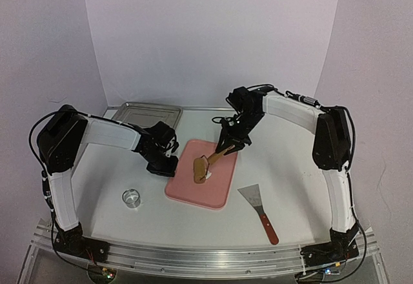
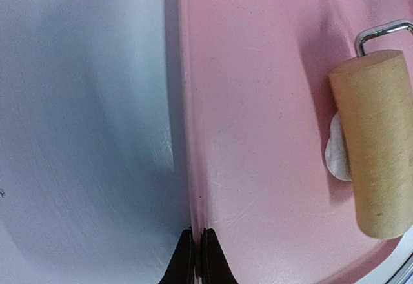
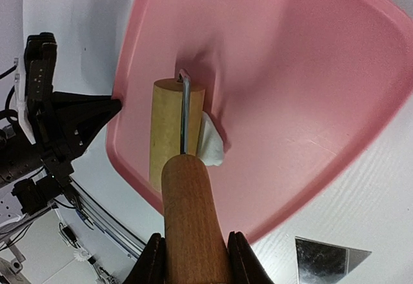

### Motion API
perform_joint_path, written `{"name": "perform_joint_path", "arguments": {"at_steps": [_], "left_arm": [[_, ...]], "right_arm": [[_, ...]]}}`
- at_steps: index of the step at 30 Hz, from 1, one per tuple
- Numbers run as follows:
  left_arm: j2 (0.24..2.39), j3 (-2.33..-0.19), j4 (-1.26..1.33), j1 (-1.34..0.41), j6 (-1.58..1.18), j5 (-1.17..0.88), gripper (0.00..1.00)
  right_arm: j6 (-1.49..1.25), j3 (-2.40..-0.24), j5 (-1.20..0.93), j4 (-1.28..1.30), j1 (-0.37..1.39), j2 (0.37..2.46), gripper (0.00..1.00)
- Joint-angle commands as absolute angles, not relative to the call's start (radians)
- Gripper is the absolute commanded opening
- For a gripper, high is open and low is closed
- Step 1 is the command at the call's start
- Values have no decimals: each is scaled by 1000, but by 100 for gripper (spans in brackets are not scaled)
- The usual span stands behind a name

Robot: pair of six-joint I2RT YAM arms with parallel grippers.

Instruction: Roll out the dumpling wrappers from the dough

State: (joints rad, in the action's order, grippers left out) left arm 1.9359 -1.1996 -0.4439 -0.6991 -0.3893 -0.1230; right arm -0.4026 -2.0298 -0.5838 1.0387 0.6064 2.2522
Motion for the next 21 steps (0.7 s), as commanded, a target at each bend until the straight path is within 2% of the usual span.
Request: {"name": "perform_joint_path", "arguments": {"at_steps": [1, 9, 17, 21], "left_arm": [[1910, -1163, -536, -713, -309, -152, 0], [1904, -1154, -529, -713, -309, -151, 0], [1902, -1154, -528, -714, -307, -151, 0], [1897, -1151, -531, -713, -308, -148, 0]], "right_arm": [[-425, -1993, -251, 1144, 652, 2399, 0], [-375, -1930, -178, 1155, 542, 2296, 0], [-425, -1983, -257, 1137, 664, 2406, 0], [-422, -1984, -229, 1143, 648, 2396, 0]]}}
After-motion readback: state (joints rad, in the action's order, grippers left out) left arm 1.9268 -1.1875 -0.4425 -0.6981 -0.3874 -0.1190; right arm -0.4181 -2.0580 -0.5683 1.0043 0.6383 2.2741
